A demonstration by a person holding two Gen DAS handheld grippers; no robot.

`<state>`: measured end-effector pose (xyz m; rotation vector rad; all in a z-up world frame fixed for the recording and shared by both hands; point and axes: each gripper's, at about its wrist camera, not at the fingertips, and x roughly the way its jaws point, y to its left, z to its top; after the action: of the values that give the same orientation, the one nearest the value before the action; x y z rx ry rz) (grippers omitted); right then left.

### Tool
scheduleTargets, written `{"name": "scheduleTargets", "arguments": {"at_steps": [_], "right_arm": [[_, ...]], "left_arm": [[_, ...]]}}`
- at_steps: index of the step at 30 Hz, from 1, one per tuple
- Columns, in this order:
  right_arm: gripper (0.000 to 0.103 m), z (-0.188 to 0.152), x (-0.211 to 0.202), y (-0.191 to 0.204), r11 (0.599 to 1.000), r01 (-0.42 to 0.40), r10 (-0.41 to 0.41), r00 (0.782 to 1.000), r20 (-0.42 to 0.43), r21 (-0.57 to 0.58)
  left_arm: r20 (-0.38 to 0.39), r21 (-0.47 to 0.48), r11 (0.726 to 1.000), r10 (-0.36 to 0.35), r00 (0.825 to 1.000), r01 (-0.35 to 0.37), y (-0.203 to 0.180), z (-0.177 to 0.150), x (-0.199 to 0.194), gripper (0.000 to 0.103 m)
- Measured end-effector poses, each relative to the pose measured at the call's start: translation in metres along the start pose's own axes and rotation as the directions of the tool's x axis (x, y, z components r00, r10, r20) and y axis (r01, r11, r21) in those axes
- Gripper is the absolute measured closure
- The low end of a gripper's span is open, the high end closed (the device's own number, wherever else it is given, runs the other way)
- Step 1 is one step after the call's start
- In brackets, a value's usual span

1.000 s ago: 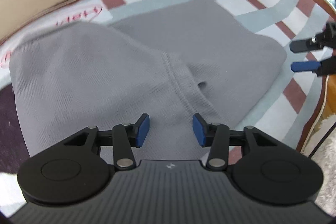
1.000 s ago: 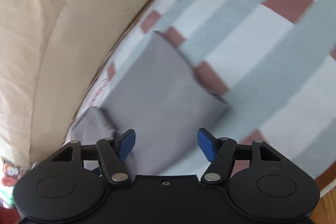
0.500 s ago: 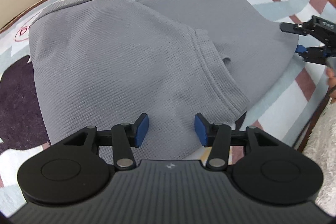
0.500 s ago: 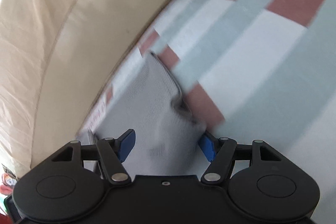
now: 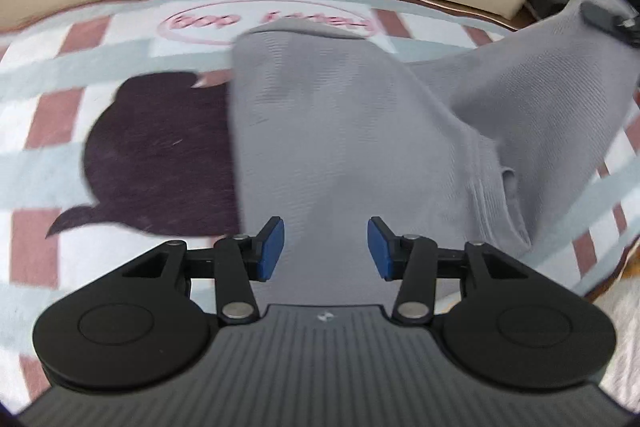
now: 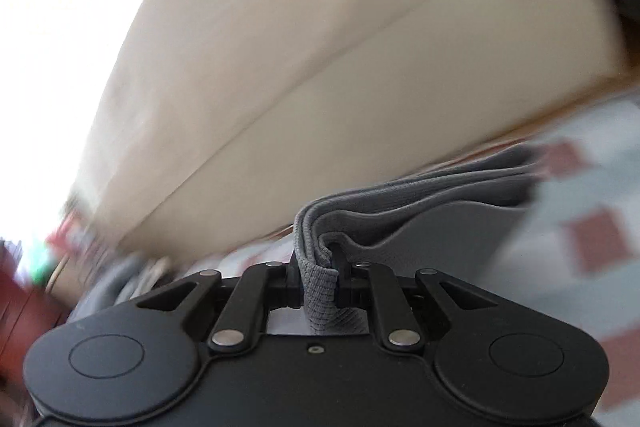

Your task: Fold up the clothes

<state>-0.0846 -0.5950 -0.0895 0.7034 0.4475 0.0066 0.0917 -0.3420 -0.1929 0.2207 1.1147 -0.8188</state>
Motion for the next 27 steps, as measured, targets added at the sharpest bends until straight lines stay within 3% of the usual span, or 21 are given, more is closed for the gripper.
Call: {"name": "scheduleTargets", "arguments": {"at_steps": [2, 4, 7, 10, 12, 15, 17, 18, 20, 21, 23, 27], "right_arm": [[0.089, -0.014, 0.039, 0.039, 0.994, -0.068, 0.058, 0.991, -0.12, -0.081], [0.089, -0.042, 0.075, 0.063, 0.985, -0.066, 0.03, 0.977, -0.213, -0.162], [0.089, -0.081, 0.115, 0.054, 0.994, -0.024, -0.012, 0.942, -0.336, -0.103], [0.089, -0.098, 0.135, 0.036, 0.995, 0.046, -0.078, 0.914, -0.399, -0.088], [0.088, -0.094, 0.135, 0.028, 0.996, 0.048, -0.076, 0.907, -0.414, -0.077], [0.077, -0.088, 0.135, 0.023, 1.0, 0.015, -0.009, 0.904, -0.428, 0.011], [0.051, -0.084, 0.133, 0.017, 0.992, -0.059, 0.103, 0.888, -0.449, 0.11], [0.056, -0.08, 0.129, 0.012, 0.98, -0.099, 0.167, 0.878, -0.449, 0.173], [0.045, -0.073, 0.12, 0.0, 0.938, -0.174, 0.295, 0.855, -0.427, 0.298], [0.044, -0.07, 0.112, -0.008, 0.911, -0.203, 0.342, 0.859, -0.381, 0.359], [0.044, -0.063, 0.095, -0.021, 0.878, -0.218, 0.356, 0.892, -0.278, 0.427], [0.044, -0.052, 0.059, -0.031, 0.916, -0.11, 0.194, 0.963, -0.186, 0.385]], "left_arm": [[0.008, -0.019, 1.0, 0.019, 1.0, -0.019, 0.006, -0.001, -0.007, 0.058], [0.028, -0.047, 0.999, 0.022, 0.999, -0.02, 0.012, -0.003, -0.012, 0.057], [0.014, -0.067, 0.997, 0.042, 0.999, -0.041, 0.02, -0.008, -0.01, 0.057], [0.009, -0.086, 0.996, 0.035, 0.999, -0.034, 0.029, -0.012, -0.005, 0.057], [0.011, -0.112, 0.994, 0.017, 1.0, -0.016, 0.034, -0.015, -0.003, 0.057], [0.0, -0.132, 0.991, 0.001, 1.0, -0.001, 0.039, -0.016, 0.001, 0.056], [0.007, -0.128, 0.992, 0.014, 1.0, -0.013, 0.041, -0.015, 0.0, 0.056], [0.023, -0.131, 0.991, 0.013, 1.0, -0.009, 0.043, -0.016, -0.003, 0.053], [0.05, -0.143, 0.99, 0.02, 0.999, -0.012, 0.047, -0.016, -0.01, 0.053], [0.063, -0.139, 0.99, 0.034, 0.997, -0.025, 0.047, -0.016, -0.014, 0.053], [0.097, -0.102, 0.994, 0.047, 0.994, -0.037, 0.043, -0.018, -0.02, 0.053], [0.159, 0.016, 0.999, 0.044, 0.986, -0.048, 0.026, -0.021, -0.026, 0.053]]}}
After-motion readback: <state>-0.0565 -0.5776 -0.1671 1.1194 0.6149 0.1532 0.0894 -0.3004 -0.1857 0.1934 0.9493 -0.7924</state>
